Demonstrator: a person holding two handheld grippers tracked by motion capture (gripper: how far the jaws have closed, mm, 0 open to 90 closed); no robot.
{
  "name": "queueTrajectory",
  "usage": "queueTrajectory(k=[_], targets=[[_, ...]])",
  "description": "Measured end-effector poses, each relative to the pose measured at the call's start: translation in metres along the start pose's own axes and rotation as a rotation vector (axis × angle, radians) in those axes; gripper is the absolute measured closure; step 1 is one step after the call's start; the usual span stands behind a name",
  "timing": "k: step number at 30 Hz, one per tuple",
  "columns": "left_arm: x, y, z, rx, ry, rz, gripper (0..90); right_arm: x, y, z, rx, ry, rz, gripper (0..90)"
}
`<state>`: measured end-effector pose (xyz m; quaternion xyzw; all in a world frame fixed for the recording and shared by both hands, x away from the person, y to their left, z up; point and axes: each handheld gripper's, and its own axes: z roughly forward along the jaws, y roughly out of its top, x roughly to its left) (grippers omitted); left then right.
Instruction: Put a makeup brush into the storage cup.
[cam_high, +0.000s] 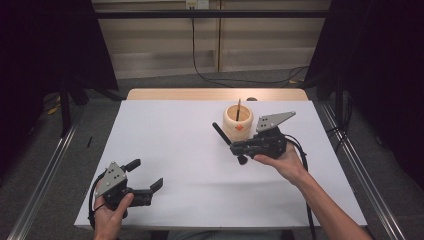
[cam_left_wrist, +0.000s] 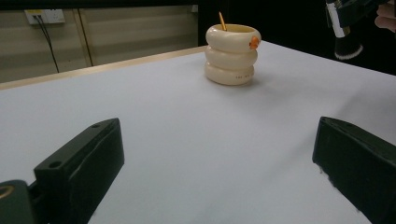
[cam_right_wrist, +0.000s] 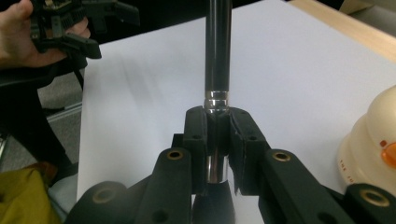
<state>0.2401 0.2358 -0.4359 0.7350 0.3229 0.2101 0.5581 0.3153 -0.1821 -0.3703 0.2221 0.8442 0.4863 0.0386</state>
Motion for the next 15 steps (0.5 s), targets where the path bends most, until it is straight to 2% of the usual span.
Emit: queueTrajectory(k=[5, 10, 15], targets=[[0.0, 0.0, 0.001, 0.002, 0.002, -0.004, 2.2, 0.002, 0.001, 0.004, 0.056, 0.021, 0.003, 78.3], [0.0, 0.0, 0.002, 0.003, -0.001, -0.006, 2.1, 0.004, -0.002, 0.009, 0.144, 0.012, -0.002, 78.3], [0.0, 0.0, 0.002, 0.003, -0.001, -0.009, 2.2, 0.009, 0.001, 0.011, 0.197, -0.016, -0.048, 78.3]])
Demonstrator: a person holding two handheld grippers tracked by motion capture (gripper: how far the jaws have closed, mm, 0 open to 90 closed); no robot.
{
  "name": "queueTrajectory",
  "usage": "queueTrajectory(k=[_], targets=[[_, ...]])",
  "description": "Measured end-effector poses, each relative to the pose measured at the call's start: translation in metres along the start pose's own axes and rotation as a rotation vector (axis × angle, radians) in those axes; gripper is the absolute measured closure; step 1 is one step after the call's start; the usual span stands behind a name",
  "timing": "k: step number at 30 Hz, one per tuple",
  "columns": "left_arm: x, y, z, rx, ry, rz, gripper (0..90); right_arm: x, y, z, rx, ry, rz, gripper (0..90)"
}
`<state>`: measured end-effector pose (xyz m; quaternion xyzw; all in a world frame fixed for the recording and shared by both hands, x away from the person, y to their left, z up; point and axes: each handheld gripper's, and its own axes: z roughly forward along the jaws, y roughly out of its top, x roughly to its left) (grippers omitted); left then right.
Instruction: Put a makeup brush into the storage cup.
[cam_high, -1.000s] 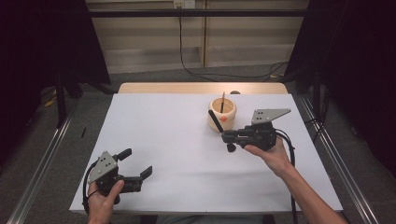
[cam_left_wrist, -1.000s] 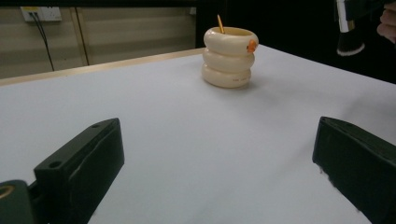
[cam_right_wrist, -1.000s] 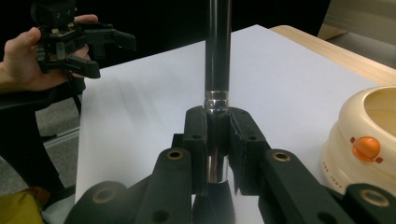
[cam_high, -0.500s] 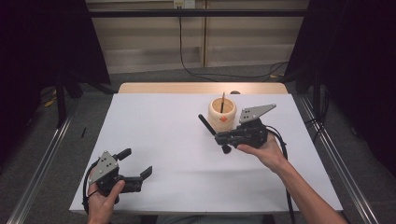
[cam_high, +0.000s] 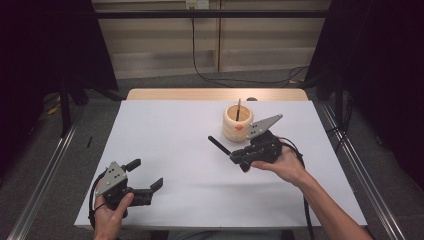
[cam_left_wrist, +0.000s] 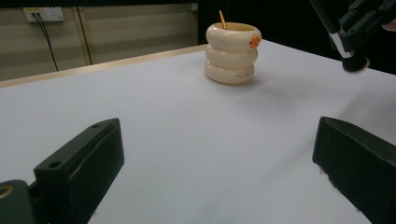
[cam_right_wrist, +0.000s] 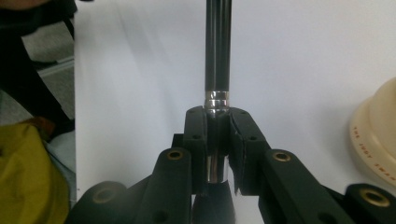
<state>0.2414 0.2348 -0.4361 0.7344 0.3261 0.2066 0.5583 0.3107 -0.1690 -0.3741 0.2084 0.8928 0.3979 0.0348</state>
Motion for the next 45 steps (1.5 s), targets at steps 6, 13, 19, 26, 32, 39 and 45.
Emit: queueTrajectory(k=[6, 13, 19, 26, 32, 39, 45], targets=[[-0.002, 0.0, 0.0, 0.003, -0.012, 0.009, 2.1, 0.003, 0.005, 0.007, 0.12, -0.032, -0.015, 78.3], [-0.001, 0.0, 0.0, 0.001, -0.012, 0.007, 2.2, 0.002, 0.007, 0.02, 0.233, -0.018, -0.004, 78.3], [0.0, 0.001, 0.0, 0.005, -0.002, 0.009, 2.2, 0.006, 0.008, 0.027, 0.328, 0.004, -0.013, 78.3], [0.0, 0.001, -0.001, 0.021, -0.007, 0.01, 2.4, -0.005, 0.003, 0.033, 0.386, 0.028, 0.023, 78.3], [0.001, 0.002, -0.002, 0.015, -0.007, 0.006, 2.5, -0.003, -0.002, 0.032, 0.42, 0.037, 0.032, 78.3], [0.0, 0.006, -0.003, -0.01, 0.007, 0.005, 2.7, -0.002, -0.011, 0.03, 0.427, 0.035, 0.041, 78.3], [-0.002, 0.011, -0.002, -0.039, 0.015, 0.029, 1.9, 0.0, -0.01, 0.028, 0.413, 0.036, 0.039, 78.3]])
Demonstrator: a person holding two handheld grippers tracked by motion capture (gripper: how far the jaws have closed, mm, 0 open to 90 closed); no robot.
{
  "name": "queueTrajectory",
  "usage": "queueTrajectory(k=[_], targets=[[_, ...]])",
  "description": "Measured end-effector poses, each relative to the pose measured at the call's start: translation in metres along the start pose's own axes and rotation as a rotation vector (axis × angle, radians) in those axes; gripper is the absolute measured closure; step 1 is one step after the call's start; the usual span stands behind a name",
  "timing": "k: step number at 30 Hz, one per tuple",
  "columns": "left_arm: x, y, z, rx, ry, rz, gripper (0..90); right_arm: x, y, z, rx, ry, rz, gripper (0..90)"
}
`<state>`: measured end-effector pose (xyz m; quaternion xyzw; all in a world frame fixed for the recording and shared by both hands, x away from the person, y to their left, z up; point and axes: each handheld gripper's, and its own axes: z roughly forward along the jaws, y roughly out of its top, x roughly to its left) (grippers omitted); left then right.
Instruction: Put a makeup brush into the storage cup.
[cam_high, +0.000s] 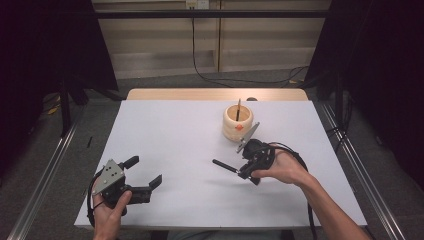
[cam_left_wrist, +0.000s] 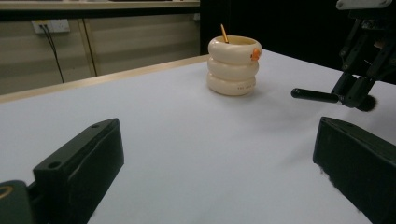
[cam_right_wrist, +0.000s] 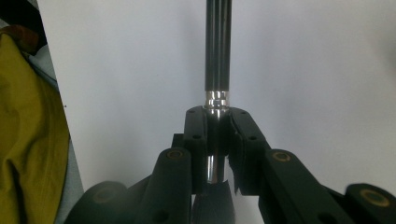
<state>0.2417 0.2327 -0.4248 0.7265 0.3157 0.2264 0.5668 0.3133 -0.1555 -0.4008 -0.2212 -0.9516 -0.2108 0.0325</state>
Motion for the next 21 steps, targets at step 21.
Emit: queueTrajectory(k=[21], targets=[[0.011, 0.039, 0.006, -0.084, -0.085, -0.009, 3.7, 0.004, 0.003, 0.003, -0.003, 0.017, -0.024, 78.2]])
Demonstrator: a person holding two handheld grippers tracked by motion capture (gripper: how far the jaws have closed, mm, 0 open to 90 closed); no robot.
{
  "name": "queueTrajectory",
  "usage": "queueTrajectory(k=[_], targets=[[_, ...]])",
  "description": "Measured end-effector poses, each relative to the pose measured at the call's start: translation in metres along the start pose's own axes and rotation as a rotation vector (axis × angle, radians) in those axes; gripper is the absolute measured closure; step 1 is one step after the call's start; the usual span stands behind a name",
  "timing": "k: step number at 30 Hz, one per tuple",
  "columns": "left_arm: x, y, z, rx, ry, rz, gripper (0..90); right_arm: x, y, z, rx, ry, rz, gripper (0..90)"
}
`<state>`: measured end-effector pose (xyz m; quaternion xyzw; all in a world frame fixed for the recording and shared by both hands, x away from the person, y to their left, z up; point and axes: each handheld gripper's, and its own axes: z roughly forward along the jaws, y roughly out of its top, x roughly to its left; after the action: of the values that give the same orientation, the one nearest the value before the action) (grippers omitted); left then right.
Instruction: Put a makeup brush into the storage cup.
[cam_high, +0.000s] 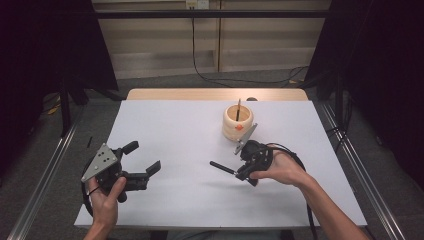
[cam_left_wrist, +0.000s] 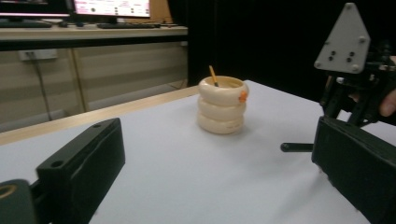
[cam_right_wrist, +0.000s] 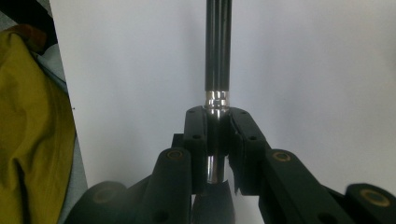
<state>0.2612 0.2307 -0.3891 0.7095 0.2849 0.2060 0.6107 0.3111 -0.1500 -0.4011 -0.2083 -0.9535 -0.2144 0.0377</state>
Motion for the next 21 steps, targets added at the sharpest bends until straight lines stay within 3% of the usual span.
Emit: queueTrajectory(k=[15, 21], targets=[[-0.008, 0.015, 0.045, -0.01, -0.068, 0.057, 3.5, 0.0, 0.001, 0.001, -0.002, 0.009, -0.006, 78.3], [-0.014, 0.027, 0.058, -0.025, -0.117, 0.061, 3.0, 0.0, 0.002, 0.002, -0.001, 0.012, -0.012, 78.3]])
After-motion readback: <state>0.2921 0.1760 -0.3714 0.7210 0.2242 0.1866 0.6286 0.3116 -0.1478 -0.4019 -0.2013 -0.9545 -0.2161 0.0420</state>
